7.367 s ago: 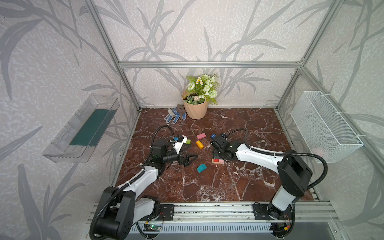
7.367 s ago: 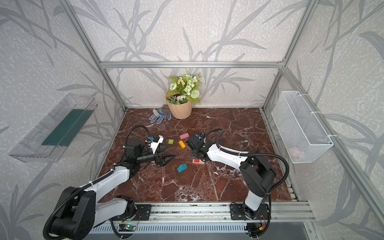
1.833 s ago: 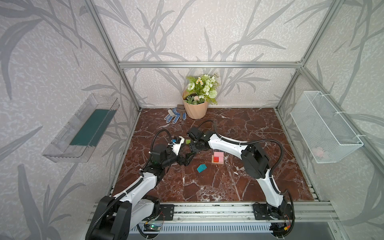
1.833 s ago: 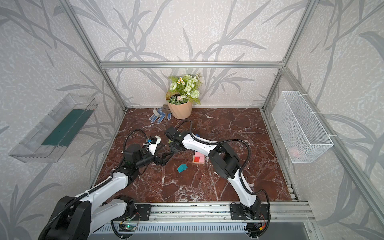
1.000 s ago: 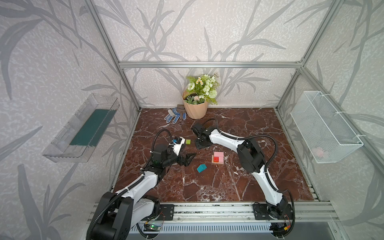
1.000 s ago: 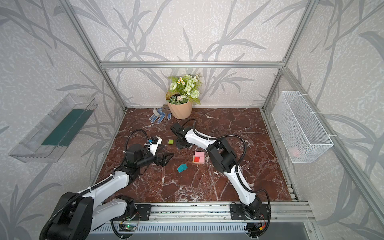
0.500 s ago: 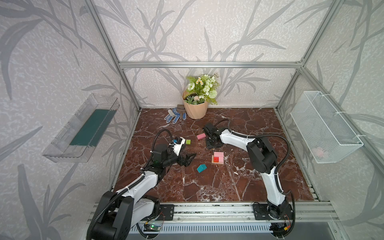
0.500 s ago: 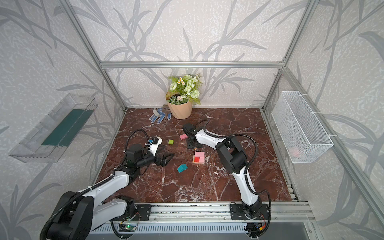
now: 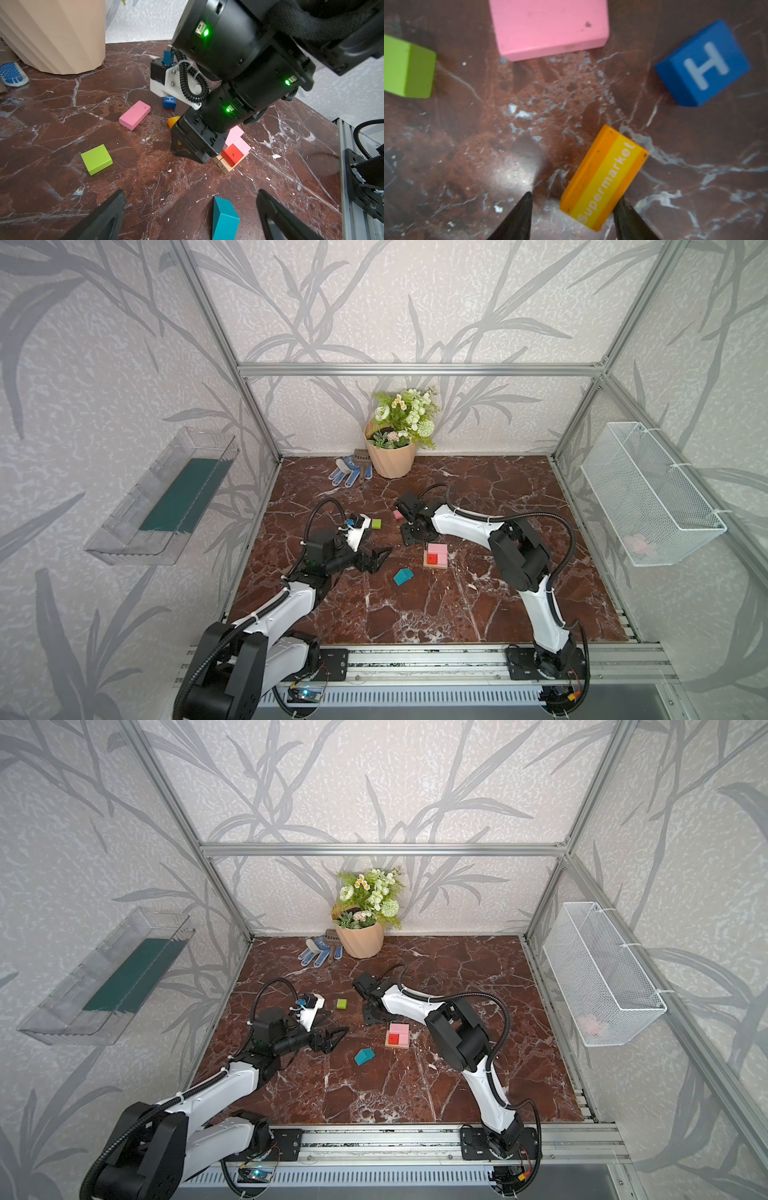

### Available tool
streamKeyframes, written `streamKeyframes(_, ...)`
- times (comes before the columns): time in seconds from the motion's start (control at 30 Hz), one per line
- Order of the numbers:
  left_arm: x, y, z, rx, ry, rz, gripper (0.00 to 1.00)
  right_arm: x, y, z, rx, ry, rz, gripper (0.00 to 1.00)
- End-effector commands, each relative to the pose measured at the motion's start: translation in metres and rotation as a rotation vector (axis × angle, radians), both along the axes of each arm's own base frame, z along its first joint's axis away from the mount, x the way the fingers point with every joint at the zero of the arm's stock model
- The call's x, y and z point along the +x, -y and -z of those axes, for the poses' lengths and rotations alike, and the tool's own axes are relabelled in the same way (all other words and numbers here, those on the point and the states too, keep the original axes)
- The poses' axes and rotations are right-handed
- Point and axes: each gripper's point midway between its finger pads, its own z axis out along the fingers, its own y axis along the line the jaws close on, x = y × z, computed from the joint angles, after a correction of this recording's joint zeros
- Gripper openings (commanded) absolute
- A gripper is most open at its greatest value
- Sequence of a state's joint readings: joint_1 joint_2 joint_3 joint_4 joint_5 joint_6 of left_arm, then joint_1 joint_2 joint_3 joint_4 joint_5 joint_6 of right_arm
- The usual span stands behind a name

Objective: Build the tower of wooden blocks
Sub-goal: 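Lower the open right gripper around the orange Supermarket block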

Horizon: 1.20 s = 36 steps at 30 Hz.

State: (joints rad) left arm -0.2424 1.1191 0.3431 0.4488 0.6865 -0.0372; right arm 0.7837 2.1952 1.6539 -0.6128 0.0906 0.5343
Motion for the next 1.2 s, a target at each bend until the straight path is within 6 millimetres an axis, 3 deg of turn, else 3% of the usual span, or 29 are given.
streamKeyframes(0.0,0.003,0.005,-0.013,-0.008,0.035,0.026,0.99,-0.009,-0.008,0.008,-0.006,-0.059,-0.021,0.61)
streamKeyframes(0.57,0.003,0.004,-0.013,-0.006,0.038,0.019,0.99,0.010,-0.028,0.002,-0.021,-0.044,-0.051,0.61)
streamKeyframes(0.87,0.005,0.004,-0.013,-0.006,0.038,0.016,0.99,0.007,-0.016,-0.015,-0.042,0.001,-0.065,0.74)
streamKeyframes(1.17,0.004,0.004,-0.012,-0.006,0.035,0.017,0.99,0.013,0.002,0.001,-0.088,-0.003,-0.049,0.78)
